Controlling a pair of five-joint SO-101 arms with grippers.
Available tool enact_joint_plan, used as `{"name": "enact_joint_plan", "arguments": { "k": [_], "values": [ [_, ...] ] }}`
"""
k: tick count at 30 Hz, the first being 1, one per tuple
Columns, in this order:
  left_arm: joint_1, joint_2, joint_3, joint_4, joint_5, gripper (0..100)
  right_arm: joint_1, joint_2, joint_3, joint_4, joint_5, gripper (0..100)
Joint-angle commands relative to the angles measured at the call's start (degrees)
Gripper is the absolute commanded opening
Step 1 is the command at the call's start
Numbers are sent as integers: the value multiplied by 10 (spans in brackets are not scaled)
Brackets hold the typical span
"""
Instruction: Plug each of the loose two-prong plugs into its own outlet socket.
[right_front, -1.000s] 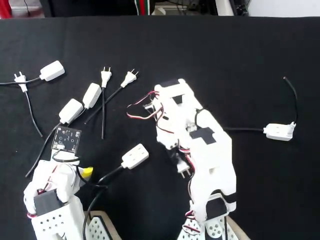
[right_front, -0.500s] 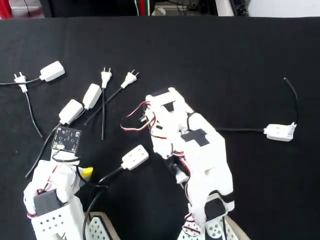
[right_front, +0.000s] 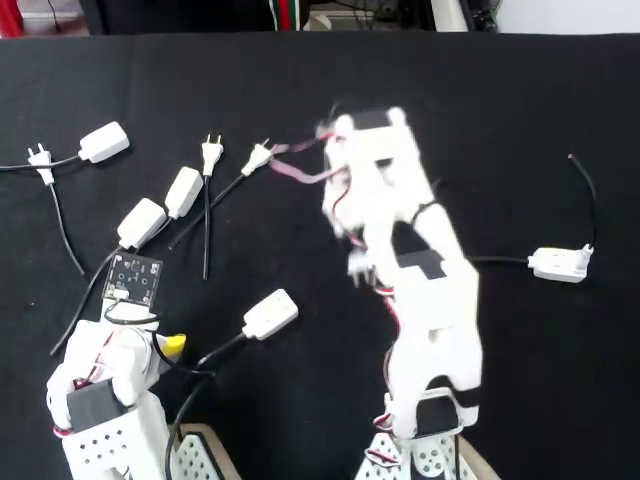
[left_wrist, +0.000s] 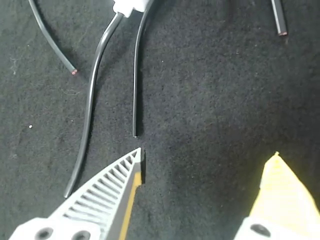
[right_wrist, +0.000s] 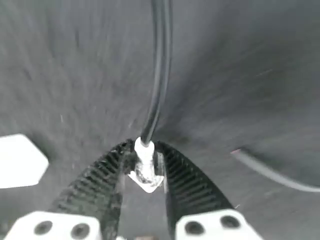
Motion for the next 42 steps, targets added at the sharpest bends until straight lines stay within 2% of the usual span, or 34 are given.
{"name": "enact_joint_plan", "arguments": {
  "k": [1, 4, 8, 14, 18, 23, 26, 32, 35, 38, 42],
  "values": [
    [-4, -4, -1, -2, -6, 364, 16, 0, -87, 3, -6, 13],
    [-2, -4, 0, -3, -6, 364, -4, -2, -131, 4, -16, 12],
    [-4, -4, 4, -13, -4, 364, -44, -31, -195, 9, -69, 12],
    [7, -4, 4, -24, -2, 364, -105, -145, -208, 17, -73, 12],
    [53, -4, -1, -80, 61, 364, -138, -243, -163, 17, -73, 12],
    [157, -4, -34, -140, 183, 364, -158, -385, -36, 7, -76, 12],
    [219, -4, -44, -203, 229, 364, -157, -482, 64, -28, -73, 12],
    [365, -4, -53, -328, 275, 363, -159, -713, 328, -205, -89, 11],
    [426, -4, -44, -361, 309, 350, -159, -815, 479, -309, -164, 11],
    [442, -4, -37, -397, 312, 304, -167, -893, 611, -412, -266, 14],
    [442, -4, -40, -425, 312, 293, -216, -927, 731, -506, -273, 14]
  ]
}}
